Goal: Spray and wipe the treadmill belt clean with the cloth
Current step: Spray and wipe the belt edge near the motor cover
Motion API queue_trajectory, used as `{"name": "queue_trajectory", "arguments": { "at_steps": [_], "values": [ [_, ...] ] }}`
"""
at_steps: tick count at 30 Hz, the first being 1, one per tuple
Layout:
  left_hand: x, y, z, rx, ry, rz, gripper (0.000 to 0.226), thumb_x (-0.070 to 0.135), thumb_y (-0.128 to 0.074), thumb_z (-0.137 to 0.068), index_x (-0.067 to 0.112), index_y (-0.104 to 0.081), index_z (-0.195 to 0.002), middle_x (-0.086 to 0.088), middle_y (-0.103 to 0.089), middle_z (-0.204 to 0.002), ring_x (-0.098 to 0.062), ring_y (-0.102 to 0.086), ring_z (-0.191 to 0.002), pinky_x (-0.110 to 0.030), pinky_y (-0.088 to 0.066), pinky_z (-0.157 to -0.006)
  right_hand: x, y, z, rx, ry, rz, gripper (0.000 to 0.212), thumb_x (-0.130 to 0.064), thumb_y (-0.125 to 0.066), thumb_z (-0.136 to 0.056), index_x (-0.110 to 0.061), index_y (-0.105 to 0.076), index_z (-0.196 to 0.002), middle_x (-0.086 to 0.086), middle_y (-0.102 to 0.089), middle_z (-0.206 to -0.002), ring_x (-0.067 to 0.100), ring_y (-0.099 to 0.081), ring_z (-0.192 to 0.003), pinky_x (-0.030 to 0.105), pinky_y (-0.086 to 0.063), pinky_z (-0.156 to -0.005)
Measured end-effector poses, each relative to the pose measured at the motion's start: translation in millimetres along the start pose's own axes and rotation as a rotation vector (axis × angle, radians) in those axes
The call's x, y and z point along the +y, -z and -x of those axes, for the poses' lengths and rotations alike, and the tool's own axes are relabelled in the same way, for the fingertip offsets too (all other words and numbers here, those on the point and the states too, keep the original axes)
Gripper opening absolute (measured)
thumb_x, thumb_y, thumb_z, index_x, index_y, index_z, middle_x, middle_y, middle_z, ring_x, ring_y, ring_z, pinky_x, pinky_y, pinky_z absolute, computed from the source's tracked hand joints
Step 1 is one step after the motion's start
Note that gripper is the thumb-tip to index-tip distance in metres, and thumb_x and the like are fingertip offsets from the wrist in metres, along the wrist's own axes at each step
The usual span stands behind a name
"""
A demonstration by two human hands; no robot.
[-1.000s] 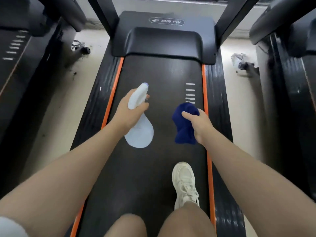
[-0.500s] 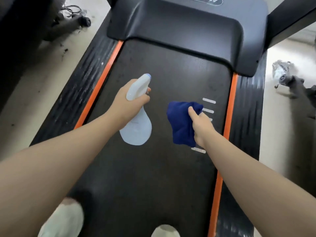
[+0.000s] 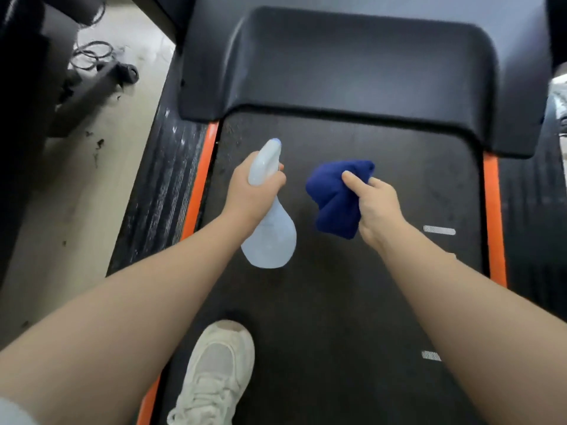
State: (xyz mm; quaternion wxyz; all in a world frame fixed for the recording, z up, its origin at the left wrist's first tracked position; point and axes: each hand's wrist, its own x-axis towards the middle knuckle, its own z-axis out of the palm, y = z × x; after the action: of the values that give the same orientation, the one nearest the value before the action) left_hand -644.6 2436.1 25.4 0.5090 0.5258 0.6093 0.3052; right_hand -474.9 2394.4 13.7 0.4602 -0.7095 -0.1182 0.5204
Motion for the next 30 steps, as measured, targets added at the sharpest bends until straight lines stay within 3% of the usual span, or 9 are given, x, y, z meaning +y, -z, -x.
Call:
{"name": "queue_trajectory", "arguments": {
  "at_steps": [4, 10, 13, 15, 17, 20, 23, 26, 30],
  "values": [
    [-16, 11, -30, -0.070, 0.052, -0.010, 0.022, 0.028, -0.058, -0.066, 0.017, -0.061, -0.085, 0.005, -0.059, -0.080, -0.015, -0.054, -0.075, -0.034, -0.042, -0.071, -14, -24, -13, 0.095, 0.119, -0.113, 0.015, -0.006, -0.057, -0.086, -0.011, -0.058, -0.101, 0.002, -0.062, -0.087, 0.016, -0.060, -0.084, 0.028, -0.047, -0.070],
    [-10, 18, -69, -0.174, 0.087, -0.049, 0.025, 0.025, -0.054, -0.065, 0.011, -0.060, -0.084, -0.003, -0.055, -0.079, -0.018, -0.051, -0.074, -0.034, -0.043, -0.070, -47, -47, -32, 0.046, 0.125, -0.081, 0.019, -0.010, -0.048, -0.092, -0.020, -0.052, -0.077, -0.011, -0.065, -0.059, 0.002, -0.060, -0.053, 0.014, -0.043, -0.048],
    [-6, 27, -88, -0.090, 0.199, -0.035, 0.029, 0.027, -0.054, -0.065, 0.011, -0.058, -0.089, -0.002, -0.052, -0.079, -0.018, -0.048, -0.073, -0.032, -0.040, -0.068, -57, -61, -44, 0.031, 0.086, -0.056, 0.013, -0.025, -0.050, -0.094, -0.020, -0.052, -0.083, -0.001, -0.068, -0.076, 0.008, -0.066, -0.066, 0.021, -0.049, -0.058],
    [-3, 33, -98, -0.030, 0.276, 0.024, 0.014, 0.019, -0.057, -0.075, 0.021, -0.054, -0.089, 0.001, -0.050, -0.078, -0.016, -0.046, -0.071, -0.030, -0.040, -0.070, -60, -64, -54, 0.047, 0.062, -0.033, 0.012, -0.029, -0.053, -0.093, -0.019, -0.053, -0.087, 0.005, -0.067, -0.083, 0.015, -0.067, -0.075, 0.027, -0.051, -0.066],
    [0, 35, -110, 0.020, 0.282, 0.034, 0.019, 0.011, -0.057, -0.083, 0.028, -0.050, -0.083, 0.005, -0.051, -0.080, -0.010, -0.047, -0.070, -0.028, -0.042, -0.069, -63, -64, -64, 0.021, 0.042, -0.012, 0.007, -0.024, -0.053, -0.093, -0.020, -0.052, -0.088, 0.004, -0.065, -0.082, 0.018, -0.066, -0.079, 0.031, -0.050, -0.070],
    [3, 33, -128, 0.068, 0.234, -0.013, 0.010, 0.009, -0.057, -0.083, 0.016, -0.049, -0.084, 0.007, -0.044, -0.073, -0.009, -0.042, -0.065, -0.025, -0.036, -0.061, -63, -65, -82, -0.034, 0.018, 0.045, 0.011, -0.016, -0.045, -0.092, -0.021, -0.051, -0.084, 0.003, -0.060, -0.084, 0.019, -0.058, -0.084, 0.033, -0.043, -0.073],
    [10, 27, -148, 0.115, 0.258, -0.041, 0.010, 0.009, -0.055, -0.084, 0.016, -0.048, -0.083, 0.006, -0.042, -0.072, -0.012, -0.042, -0.067, -0.027, -0.038, -0.067, -70, -67, -99, -0.086, 0.046, 0.113, 0.014, -0.013, -0.043, -0.091, -0.023, -0.052, -0.088, 0.004, -0.060, -0.092, 0.020, -0.057, -0.089, 0.033, -0.043, -0.074],
    [21, 18, -160, 0.105, 0.236, -0.088, 0.021, 0.013, -0.054, -0.086, 0.026, -0.043, -0.074, 0.008, -0.045, -0.074, -0.013, -0.043, -0.071, -0.029, -0.039, -0.069, -75, -69, -115, -0.106, 0.105, 0.195, 0.008, -0.017, -0.046, -0.094, -0.023, -0.048, -0.099, 0.003, -0.057, -0.100, 0.018, -0.055, -0.088, 0.029, -0.043, -0.067],
    [31, 3, -169, 0.170, 0.242, -0.184, 0.020, 0.015, -0.051, -0.084, 0.014, -0.039, -0.068, 0.002, -0.039, -0.064, -0.019, -0.037, -0.062, -0.029, -0.030, -0.055, -80, -60, -132, -0.021, 0.238, 0.393, 0.023, -0.023, -0.044, -0.097, -0.017, -0.044, -0.119, -0.002, -0.054, -0.109, 0.013, -0.051, -0.095, 0.015, -0.040, -0.065]
  ]
}}
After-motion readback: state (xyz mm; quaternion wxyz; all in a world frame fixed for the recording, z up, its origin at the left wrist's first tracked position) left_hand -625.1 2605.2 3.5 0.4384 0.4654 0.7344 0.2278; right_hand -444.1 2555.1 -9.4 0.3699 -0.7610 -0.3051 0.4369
